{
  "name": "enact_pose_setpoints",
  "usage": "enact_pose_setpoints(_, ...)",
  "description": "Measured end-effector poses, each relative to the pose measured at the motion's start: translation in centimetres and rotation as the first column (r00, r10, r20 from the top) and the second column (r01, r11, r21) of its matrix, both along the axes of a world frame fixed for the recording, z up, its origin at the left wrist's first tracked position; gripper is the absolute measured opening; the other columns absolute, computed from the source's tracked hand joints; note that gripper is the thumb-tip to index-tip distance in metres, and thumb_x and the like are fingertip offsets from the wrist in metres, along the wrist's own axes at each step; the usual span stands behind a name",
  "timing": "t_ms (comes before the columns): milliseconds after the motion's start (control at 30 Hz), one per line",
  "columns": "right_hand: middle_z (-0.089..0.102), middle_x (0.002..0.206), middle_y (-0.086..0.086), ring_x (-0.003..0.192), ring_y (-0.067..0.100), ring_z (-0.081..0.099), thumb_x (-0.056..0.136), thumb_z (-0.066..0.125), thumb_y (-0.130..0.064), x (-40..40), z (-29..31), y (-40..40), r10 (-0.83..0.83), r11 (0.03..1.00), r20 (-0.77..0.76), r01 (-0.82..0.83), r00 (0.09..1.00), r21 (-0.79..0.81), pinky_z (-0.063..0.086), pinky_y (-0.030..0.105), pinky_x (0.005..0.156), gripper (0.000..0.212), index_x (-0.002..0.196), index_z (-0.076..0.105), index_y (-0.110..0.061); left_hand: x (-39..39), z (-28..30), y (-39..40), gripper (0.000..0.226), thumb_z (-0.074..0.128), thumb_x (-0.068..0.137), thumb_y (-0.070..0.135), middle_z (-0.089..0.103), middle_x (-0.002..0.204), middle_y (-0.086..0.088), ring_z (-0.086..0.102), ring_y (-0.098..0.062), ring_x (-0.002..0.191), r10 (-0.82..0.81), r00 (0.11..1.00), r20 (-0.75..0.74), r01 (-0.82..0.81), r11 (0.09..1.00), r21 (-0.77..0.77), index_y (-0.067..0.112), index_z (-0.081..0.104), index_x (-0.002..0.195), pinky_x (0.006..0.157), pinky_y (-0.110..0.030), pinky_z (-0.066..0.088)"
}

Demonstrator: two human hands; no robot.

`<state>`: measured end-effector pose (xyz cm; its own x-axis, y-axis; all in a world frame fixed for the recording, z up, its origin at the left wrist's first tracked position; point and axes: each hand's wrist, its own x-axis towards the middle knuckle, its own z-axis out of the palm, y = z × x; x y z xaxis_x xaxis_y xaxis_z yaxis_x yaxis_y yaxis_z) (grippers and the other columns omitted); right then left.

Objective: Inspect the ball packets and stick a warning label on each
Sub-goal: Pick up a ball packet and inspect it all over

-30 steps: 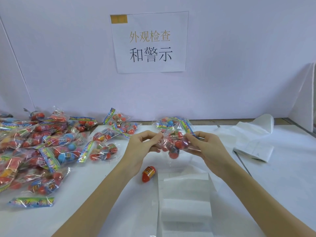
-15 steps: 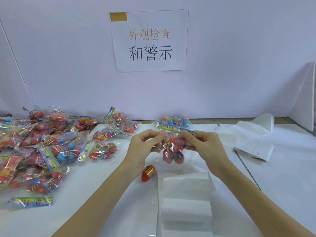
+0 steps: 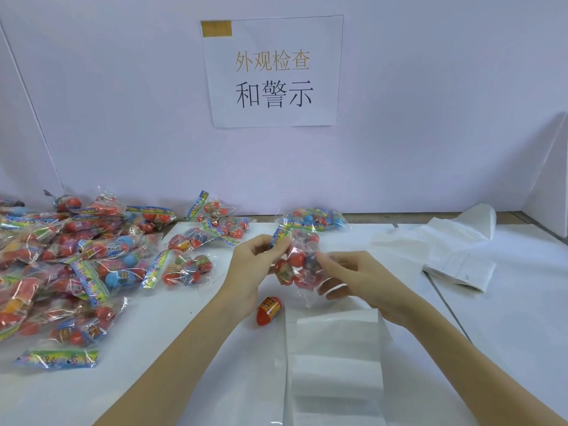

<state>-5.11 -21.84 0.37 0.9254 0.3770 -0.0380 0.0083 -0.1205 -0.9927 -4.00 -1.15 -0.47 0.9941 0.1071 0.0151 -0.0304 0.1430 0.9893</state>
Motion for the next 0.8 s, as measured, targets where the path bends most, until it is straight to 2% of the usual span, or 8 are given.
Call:
enact_pose_setpoints(133,0.081,0.089,0.006,0.074,0.021,0.077,0.107,0.051,-0.04,-0.1,0.4,0.5,-0.068,0.997,0.036,0.069,0.997,-0.016,0.059,0.023,0.065,0.044,0.089,0.08,-0.013,0.4,-0.1,0.2,0.026,0.073,0.097,0.025,0.068,0.083,-0.009,0.061,-0.019,0.076,0.081,0.994,0.067,-0.085,0.995,0.058,0.0,0.072,0.092,0.075,-0.033,0.058)
enact_pose_setpoints(233,0.081,0.091,0.01,0.081,0.027,0.078,0.109,0.048,-0.037,0.1,0.5,0.3,-0.048,0.999,0.016,0.048,0.999,0.0,0.062,0.027,0.069,0.046,0.093,0.079,-0.008,0.3,-0.1,-0.1,0.021,0.072,0.098,0.03,0.074,0.08,0.0,0.064,-0.011,0.07,0.174,0.971,0.165,-0.195,0.973,0.12,0.012,0.075,0.086,0.071,-0.024,0.057)
enact_pose_setpoints(333,0.08,0.098,0.012,0.089,0.028,0.078,0.109,0.05,-0.035,0.1,0.5,0.2,0.035,0.998,-0.048,-0.032,0.998,0.059,0.063,0.031,0.074,0.038,0.103,0.077,-0.008,0.1,-0.7,-0.5,0.016,0.073,0.096,0.031,0.075,0.082,0.0,0.065,-0.009,0.073,0.224,0.941,0.254,-0.263,0.956,0.132,0.024,0.078,0.084,0.071,-0.022,0.055)
enact_pose_setpoints(400,0.08,0.104,0.011,0.096,0.027,0.078,0.105,0.06,-0.03,0.1,0.3,0.1,0.103,0.994,-0.042,-0.102,0.994,0.036,0.061,0.027,0.074,0.027,0.116,0.073,-0.01,0.1,-0.7,-0.5,0.013,0.074,0.095,0.033,0.075,0.081,0.002,0.065,-0.006,0.074,0.234,0.939,0.251,-0.272,0.954,0.126,0.03,0.08,0.084,0.069,-0.016,0.054)
enact_pose_setpoints(500,0.08,0.104,0.011,0.096,0.027,0.078,0.102,0.067,-0.018,0.4,0.1,-0.3,0.094,0.994,-0.012,-0.093,0.995,0.063,0.06,0.024,0.077,0.019,0.115,0.073,-0.007,0.0,-0.3,-0.2,0.015,0.075,0.095,0.033,0.074,0.079,0.0,0.062,-0.005,0.069,0.204,0.963,0.176,-0.218,0.974,0.065,0.025,0.081,0.084,0.065,-0.016,0.053)
enact_pose_setpoints(633,0.079,0.106,0.015,0.095,0.031,0.078,0.099,0.07,-0.016,0.6,0.5,-0.6,0.084,0.984,-0.009,-0.081,0.996,0.156,0.06,0.024,0.077,0.02,0.115,0.075,-0.005,0.1,0.1,0.3,0.013,0.076,0.094,0.034,0.077,0.083,0.004,0.068,-0.007,0.069,0.18,0.975,0.13,-0.18,0.984,-0.017,0.023,0.081,0.091,0.064,-0.019,0.055)
enact_pose_setpoints(733,0.08,0.1,0.015,0.091,0.031,0.078,0.098,0.072,-0.015,0.7,0.3,-0.6,-0.024,0.982,0.022,0.02,0.999,0.189,0.06,0.024,0.075,0.017,0.113,0.076,-0.008,0.2,-0.5,0.1,0.02,0.073,0.094,0.043,0.074,0.095,0.01,0.068,-0.005,0.078,0.269,0.934,0.235,-0.313,0.933,0.176,0.032,0.071,0.111,0.064,-0.015,0.052)
enact_pose_setpoints(800,0.081,0.095,0.008,0.086,0.026,0.078,0.097,0.073,-0.014,0.9,0.0,-0.5,-0.163,0.975,0.135,0.139,0.977,0.171,0.058,0.024,0.074,0.017,0.113,0.077,-0.015,0.3,-0.6,0.2,0.031,0.069,0.094,0.052,0.069,0.101,0.003,0.065,-0.007,0.08,0.297,0.925,0.239,-0.353,0.904,0.242,0.029,0.064,0.114,0.066,-0.016,0.052)
